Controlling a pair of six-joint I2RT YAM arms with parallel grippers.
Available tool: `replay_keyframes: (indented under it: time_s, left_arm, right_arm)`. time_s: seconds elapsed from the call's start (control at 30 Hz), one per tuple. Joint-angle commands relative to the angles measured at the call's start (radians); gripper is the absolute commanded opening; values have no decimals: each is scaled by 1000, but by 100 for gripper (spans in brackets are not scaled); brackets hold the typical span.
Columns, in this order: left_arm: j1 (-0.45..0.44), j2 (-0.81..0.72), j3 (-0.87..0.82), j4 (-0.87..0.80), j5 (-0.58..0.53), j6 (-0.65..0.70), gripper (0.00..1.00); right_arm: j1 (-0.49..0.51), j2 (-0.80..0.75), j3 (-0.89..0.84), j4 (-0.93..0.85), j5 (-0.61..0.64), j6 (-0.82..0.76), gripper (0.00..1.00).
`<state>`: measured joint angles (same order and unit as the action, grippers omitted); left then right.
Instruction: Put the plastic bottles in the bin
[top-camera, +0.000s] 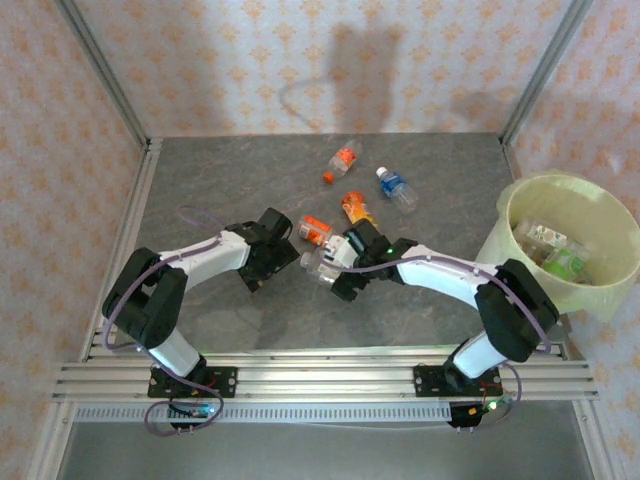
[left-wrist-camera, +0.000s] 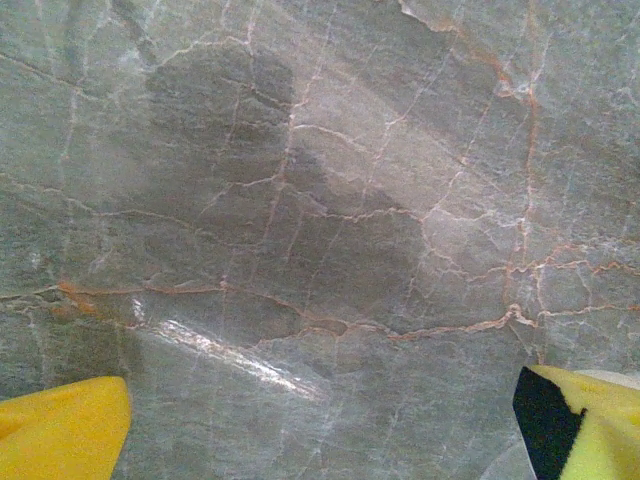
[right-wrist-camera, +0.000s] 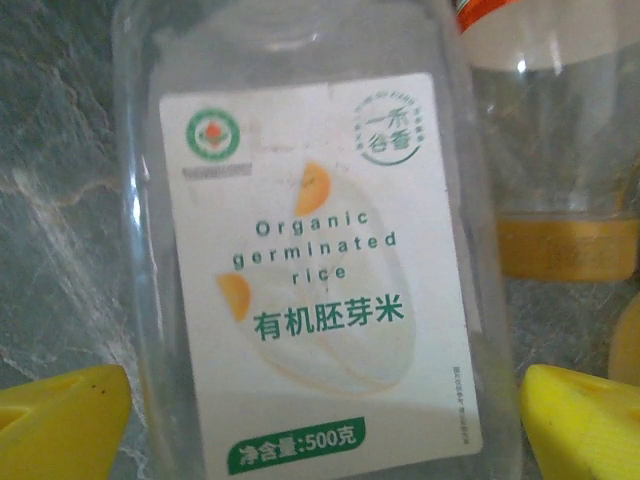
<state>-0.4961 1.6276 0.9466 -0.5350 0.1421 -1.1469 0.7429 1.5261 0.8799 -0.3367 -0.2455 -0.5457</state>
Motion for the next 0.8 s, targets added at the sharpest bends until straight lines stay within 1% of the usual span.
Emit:
replay_keyframes:
  time_s: [0.0,0.2,0.27,0.33,0.43,0.47,0.5,0.53,0.6,0.67,0.77]
  left_arm:
    - [-9,23,-2,15,11,-10,100]
    - [-23,44,29,4,16,7,100]
    - [-28,46,29,10,19,7,100]
    - [-34,45,32,16,20,6,100]
    - [-44,51,41,9,24,10,100]
    - [-46,53,42,2,25,13,100]
    - [-45,53,44,-6,24,14,100]
    - [-45,48,41,-15,18,16,100]
    - [-45,28,38,-27,3,19,100]
    - [-43,-6,37,-40,-13,18,100]
    - [-39,-66,41,-49,-35,15,100]
  right_arm:
    - [16,28,3,1,48,1,99]
    - [18,66,38,30,46,-14,100]
    - [21,84,52,40,65,-10,100]
    - [21,102,63,46,91,-6,99]
    - [23,118,79,49,80,-3,97]
    - [23,116,74,63,66,2,96]
    - [23,113,71,69,52,3,92]
    - [23,105,66,76,44,10,86]
    - [24,82,57,72,43,13,78]
    - [24,52,47,52,43,1,75]
    - [24,-8,33,10,46,-27,73]
